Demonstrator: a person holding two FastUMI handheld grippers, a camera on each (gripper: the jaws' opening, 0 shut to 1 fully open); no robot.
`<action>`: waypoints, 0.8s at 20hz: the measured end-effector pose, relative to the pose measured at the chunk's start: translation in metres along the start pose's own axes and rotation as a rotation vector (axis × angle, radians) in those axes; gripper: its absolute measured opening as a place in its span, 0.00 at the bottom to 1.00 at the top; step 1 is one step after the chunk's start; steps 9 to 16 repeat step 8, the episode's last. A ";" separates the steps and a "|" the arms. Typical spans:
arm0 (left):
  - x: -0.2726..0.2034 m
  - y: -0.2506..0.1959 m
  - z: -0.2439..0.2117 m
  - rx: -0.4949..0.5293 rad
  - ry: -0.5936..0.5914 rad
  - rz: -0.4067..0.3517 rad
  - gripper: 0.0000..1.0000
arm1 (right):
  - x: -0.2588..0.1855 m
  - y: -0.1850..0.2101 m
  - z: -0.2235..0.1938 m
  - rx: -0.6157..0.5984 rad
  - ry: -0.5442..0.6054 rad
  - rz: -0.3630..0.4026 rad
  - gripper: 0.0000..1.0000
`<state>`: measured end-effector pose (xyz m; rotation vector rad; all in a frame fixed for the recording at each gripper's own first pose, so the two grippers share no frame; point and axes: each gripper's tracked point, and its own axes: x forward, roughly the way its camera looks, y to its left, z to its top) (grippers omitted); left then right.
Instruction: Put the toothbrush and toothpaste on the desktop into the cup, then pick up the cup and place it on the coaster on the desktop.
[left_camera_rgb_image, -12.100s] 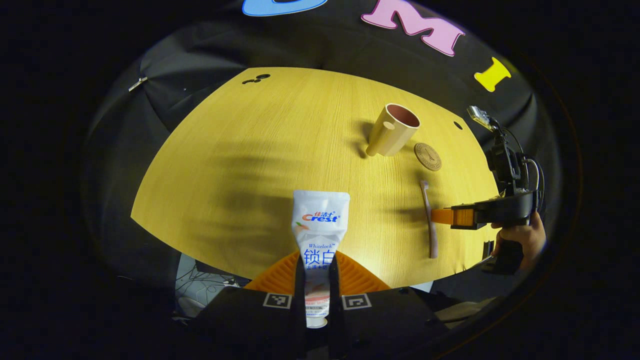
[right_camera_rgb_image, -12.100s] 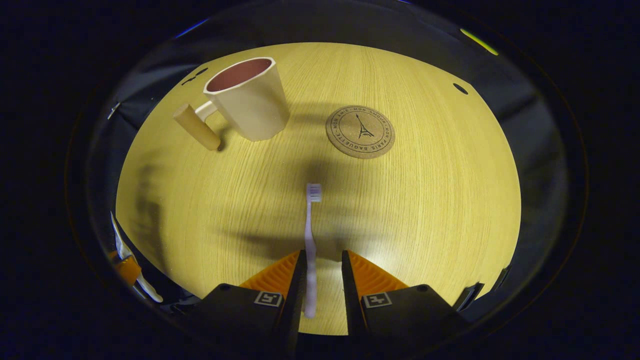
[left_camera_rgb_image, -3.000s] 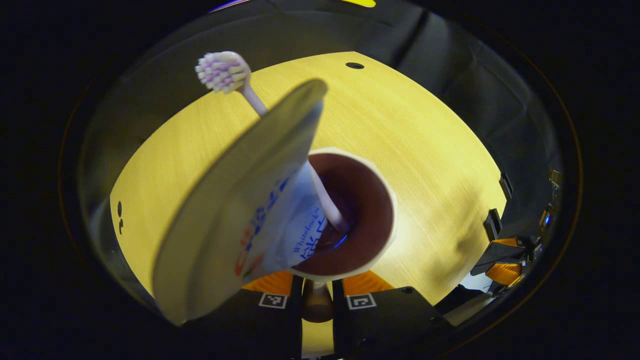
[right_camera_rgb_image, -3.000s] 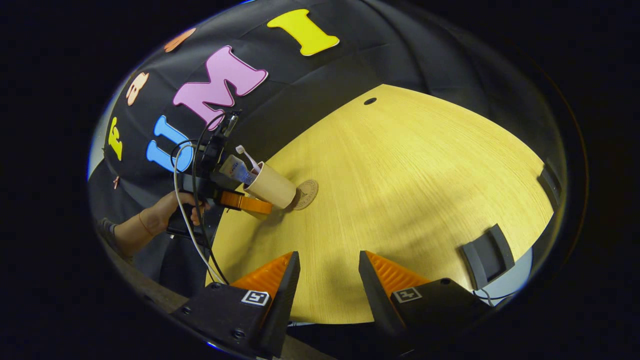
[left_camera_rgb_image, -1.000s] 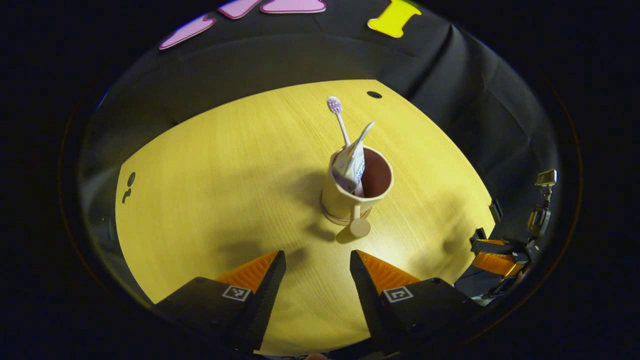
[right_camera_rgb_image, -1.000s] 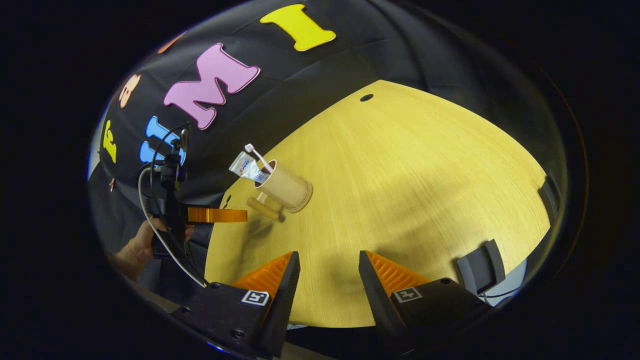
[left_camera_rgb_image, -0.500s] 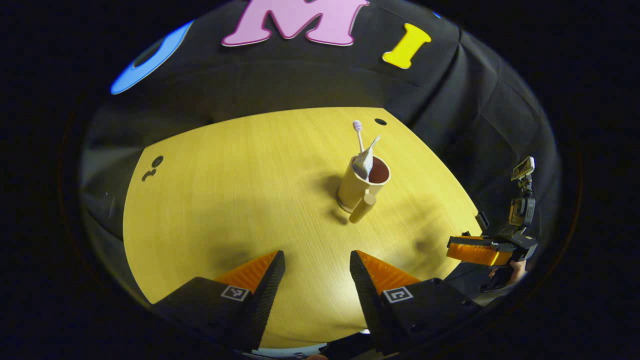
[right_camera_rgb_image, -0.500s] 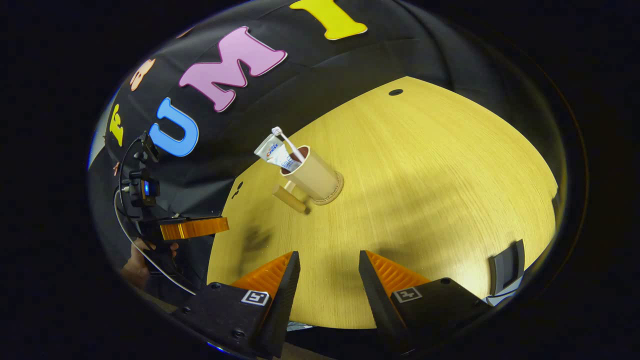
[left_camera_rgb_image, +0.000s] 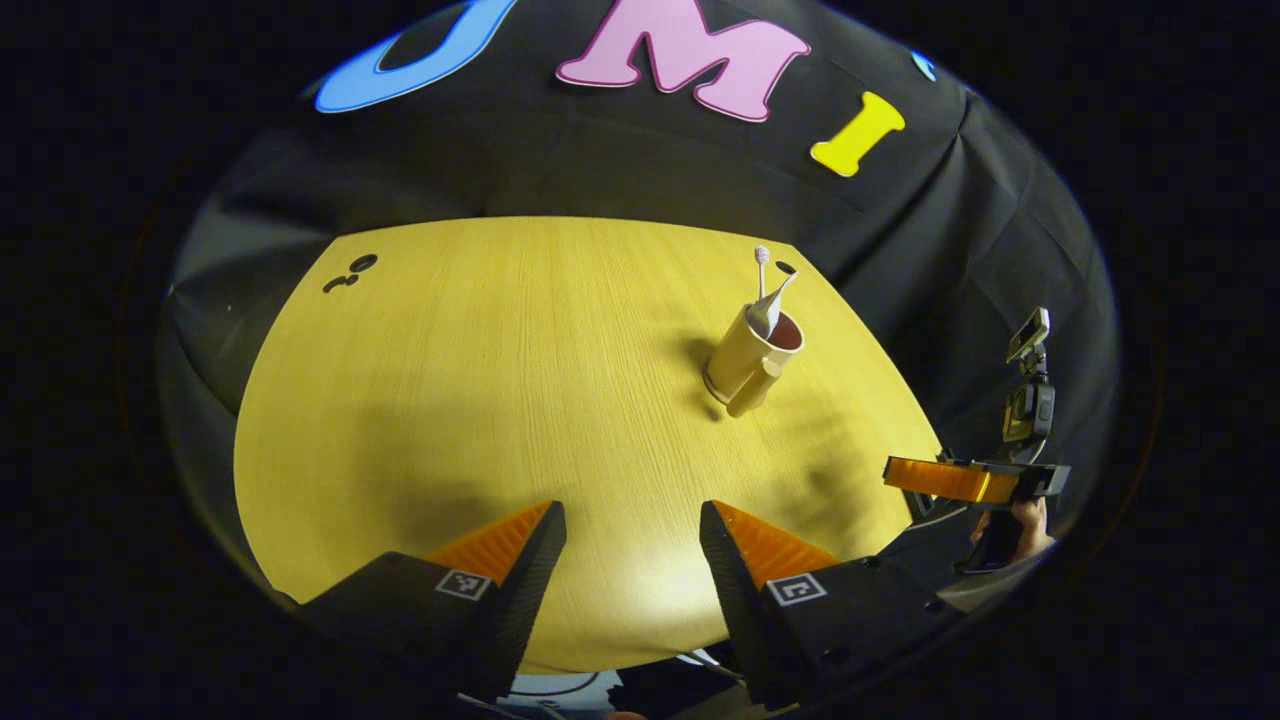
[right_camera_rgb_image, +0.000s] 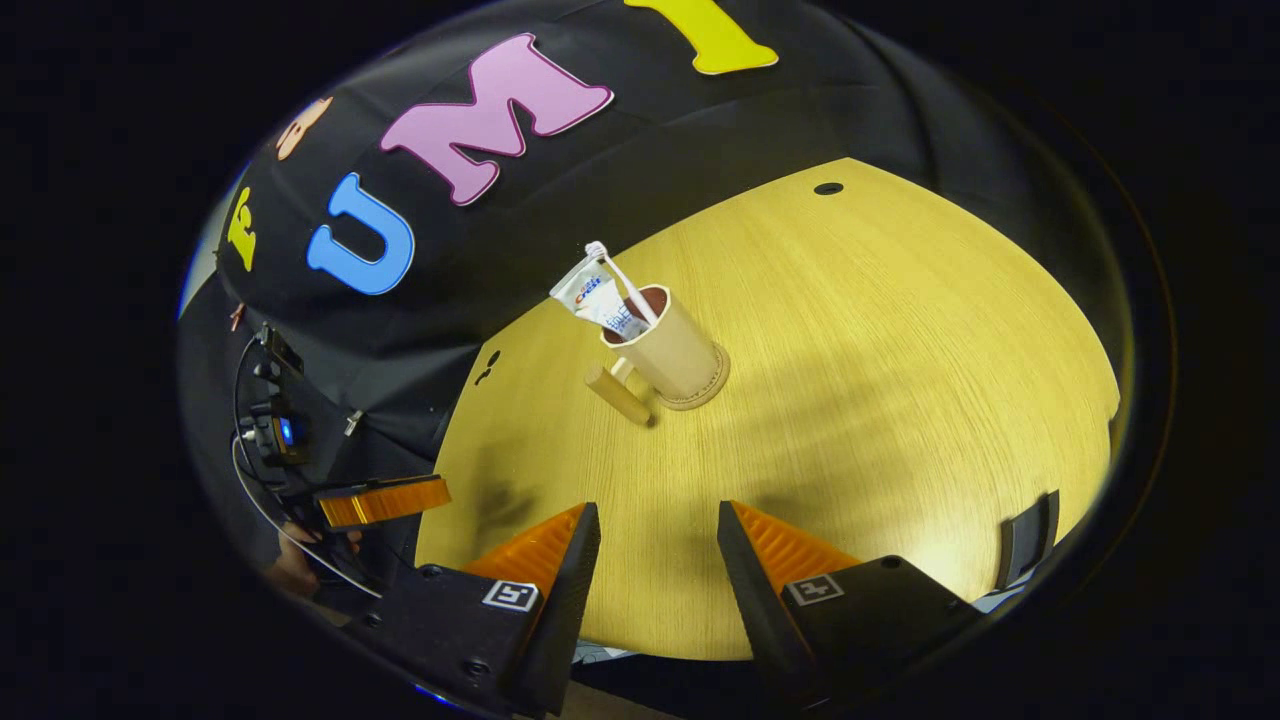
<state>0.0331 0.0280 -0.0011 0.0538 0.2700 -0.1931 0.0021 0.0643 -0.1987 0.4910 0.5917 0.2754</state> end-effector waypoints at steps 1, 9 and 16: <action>-0.001 0.001 -0.003 -0.015 -0.003 0.000 0.84 | 0.001 0.002 0.000 -0.004 0.003 0.001 0.74; -0.005 0.012 -0.013 -0.055 0.001 0.009 0.84 | 0.006 0.011 -0.003 -0.010 0.013 0.002 0.74; -0.005 0.012 -0.013 -0.055 0.001 0.009 0.84 | 0.006 0.011 -0.003 -0.010 0.013 0.002 0.74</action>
